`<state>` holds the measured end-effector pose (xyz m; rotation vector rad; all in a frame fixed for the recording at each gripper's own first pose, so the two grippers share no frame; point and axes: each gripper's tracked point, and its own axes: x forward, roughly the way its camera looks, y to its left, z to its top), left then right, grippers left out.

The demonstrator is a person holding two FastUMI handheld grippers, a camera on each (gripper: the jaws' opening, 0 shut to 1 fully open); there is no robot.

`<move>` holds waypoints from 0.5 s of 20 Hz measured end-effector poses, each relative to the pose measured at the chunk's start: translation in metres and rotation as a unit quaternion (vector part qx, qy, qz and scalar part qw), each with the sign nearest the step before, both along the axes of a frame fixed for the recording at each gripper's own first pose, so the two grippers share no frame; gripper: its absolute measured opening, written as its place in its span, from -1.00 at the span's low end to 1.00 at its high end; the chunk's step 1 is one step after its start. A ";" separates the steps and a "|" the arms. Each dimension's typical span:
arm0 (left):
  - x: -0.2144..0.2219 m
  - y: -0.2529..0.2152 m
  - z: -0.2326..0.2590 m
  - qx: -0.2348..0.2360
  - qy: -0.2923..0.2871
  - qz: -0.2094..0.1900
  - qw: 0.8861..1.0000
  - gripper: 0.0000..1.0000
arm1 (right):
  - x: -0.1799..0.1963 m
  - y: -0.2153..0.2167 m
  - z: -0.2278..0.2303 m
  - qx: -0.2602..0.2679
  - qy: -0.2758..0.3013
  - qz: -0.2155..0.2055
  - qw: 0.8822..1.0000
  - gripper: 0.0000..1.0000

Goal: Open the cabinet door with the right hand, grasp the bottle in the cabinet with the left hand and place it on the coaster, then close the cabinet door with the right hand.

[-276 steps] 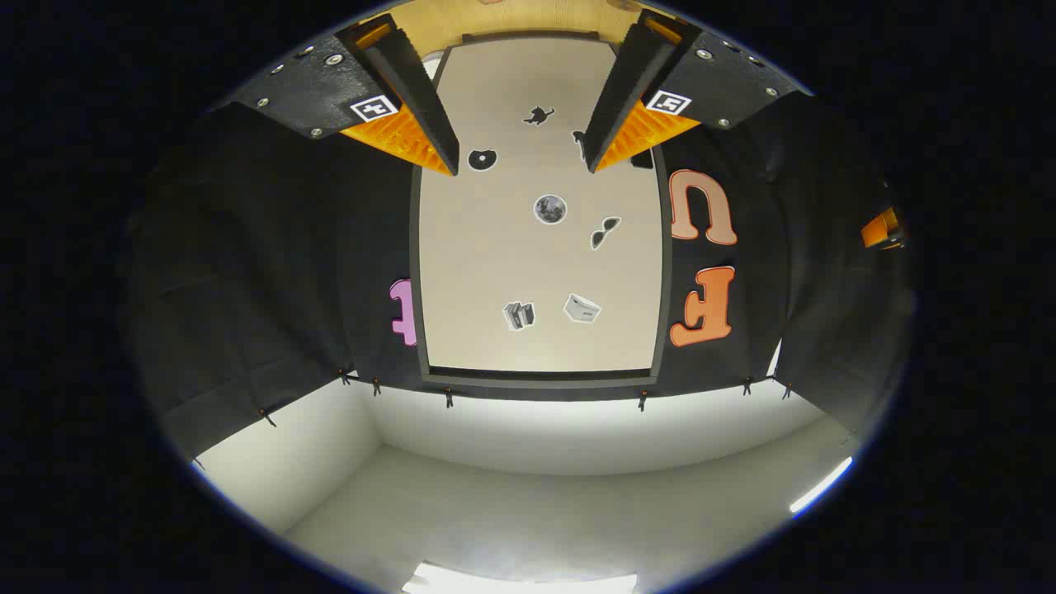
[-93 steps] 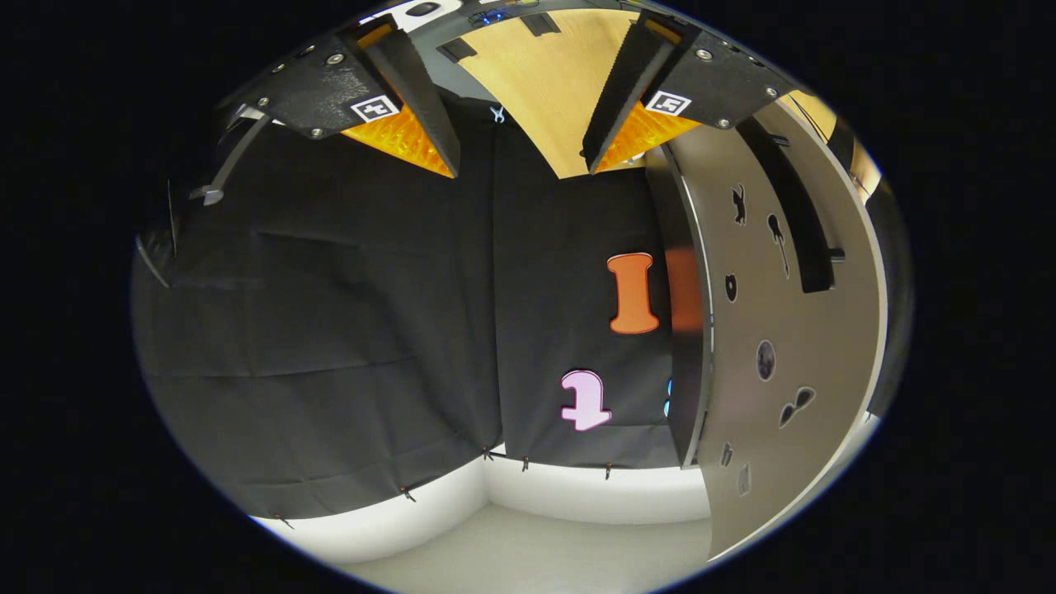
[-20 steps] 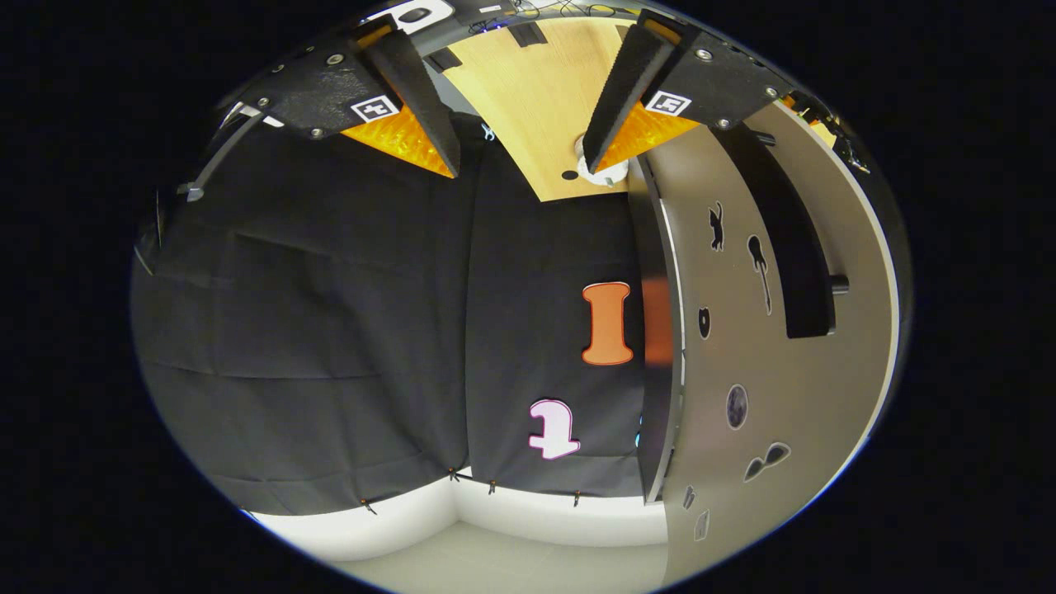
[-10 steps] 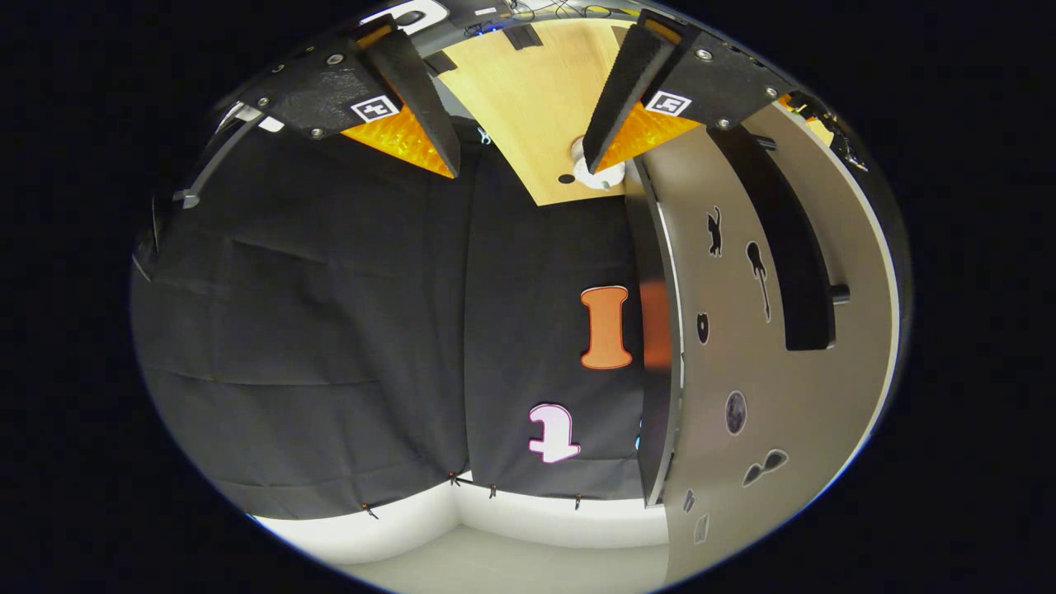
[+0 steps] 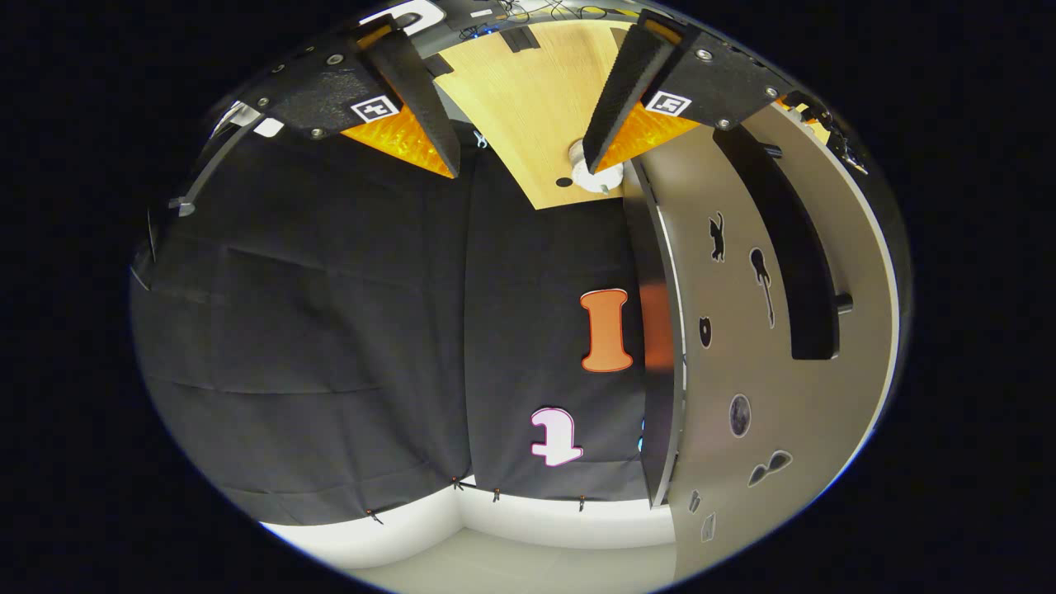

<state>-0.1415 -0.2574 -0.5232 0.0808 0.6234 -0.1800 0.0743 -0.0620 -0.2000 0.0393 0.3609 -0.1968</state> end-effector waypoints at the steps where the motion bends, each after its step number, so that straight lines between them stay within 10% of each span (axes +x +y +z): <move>1: 0.000 0.001 0.003 0.000 -0.002 0.002 1.000 0.94 | 0.000 0.000 0.000 0.001 0.000 0.000 1.000 0.86; 10: 0.008 0.000 0.063 -0.015 -0.037 0.006 0.999 0.93 | 0.001 0.004 -0.001 0.014 -0.001 0.006 1.000 0.86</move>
